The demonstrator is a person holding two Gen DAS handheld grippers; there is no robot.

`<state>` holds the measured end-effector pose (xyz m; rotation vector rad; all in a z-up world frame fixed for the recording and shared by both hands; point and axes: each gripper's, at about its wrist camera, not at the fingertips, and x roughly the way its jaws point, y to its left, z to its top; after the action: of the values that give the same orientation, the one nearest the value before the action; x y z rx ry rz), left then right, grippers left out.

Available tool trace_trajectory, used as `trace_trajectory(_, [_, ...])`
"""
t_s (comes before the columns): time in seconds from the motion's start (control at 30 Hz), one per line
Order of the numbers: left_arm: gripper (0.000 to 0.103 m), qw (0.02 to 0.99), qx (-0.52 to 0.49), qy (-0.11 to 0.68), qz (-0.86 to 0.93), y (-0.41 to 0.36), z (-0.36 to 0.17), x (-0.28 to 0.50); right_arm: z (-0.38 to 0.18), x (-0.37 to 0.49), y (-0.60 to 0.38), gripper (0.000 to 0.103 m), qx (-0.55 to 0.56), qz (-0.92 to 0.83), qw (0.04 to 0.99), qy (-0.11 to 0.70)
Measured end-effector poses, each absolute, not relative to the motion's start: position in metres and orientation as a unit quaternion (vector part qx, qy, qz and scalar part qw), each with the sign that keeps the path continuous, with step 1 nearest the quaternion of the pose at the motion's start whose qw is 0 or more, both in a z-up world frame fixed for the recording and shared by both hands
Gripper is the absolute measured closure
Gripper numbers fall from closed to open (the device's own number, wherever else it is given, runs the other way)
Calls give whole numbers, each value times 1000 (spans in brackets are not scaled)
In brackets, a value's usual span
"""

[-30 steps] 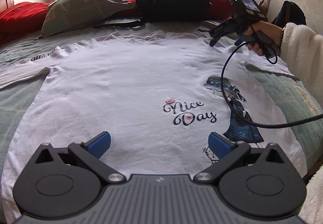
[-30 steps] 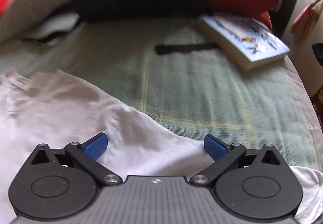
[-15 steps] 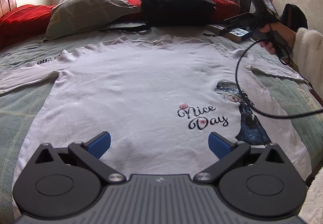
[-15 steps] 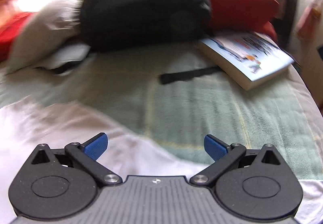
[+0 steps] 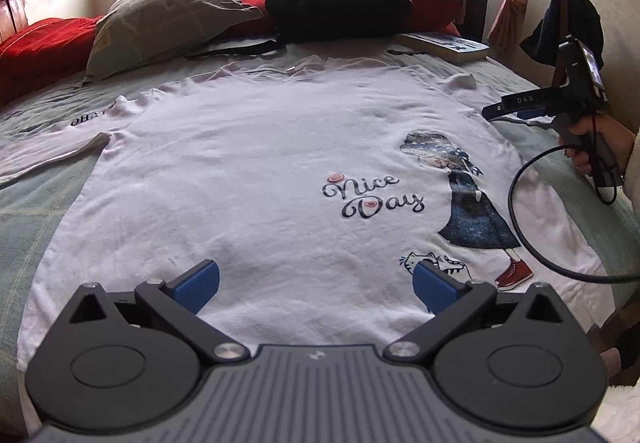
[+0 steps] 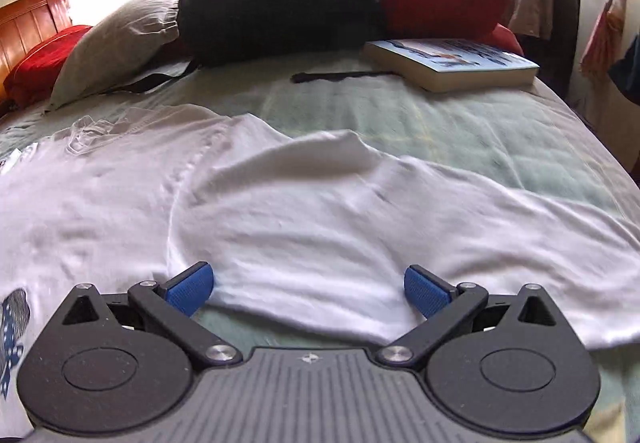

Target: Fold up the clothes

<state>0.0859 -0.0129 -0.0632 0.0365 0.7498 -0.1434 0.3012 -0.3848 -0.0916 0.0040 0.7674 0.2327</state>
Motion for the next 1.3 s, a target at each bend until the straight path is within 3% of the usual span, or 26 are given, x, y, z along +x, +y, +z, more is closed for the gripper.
trace_trajectory(0.3, [1,929,39,360,-77,-32,-55,83,-60,315,-405,0,10,91,943,320])
trace_trajectory(0.5, [1,926,42,366,-81,-39,-58,85,-83,366,-400,0,4,52,938,343])
trace_trajectory(0.8, [1,922,40,375,-86,-40,-64,94,-90,318,-445,0,14,10,931,365])
trace_trajectory(0.97, [1,923,40,373,-90,-42,-63,95,-67,315,-464,0,52,22,946,319])
trace_trajectory(1.3, [1,922,40,375,-89,-43,-64,96,-88,320,-550,0,86,-74,919,377])
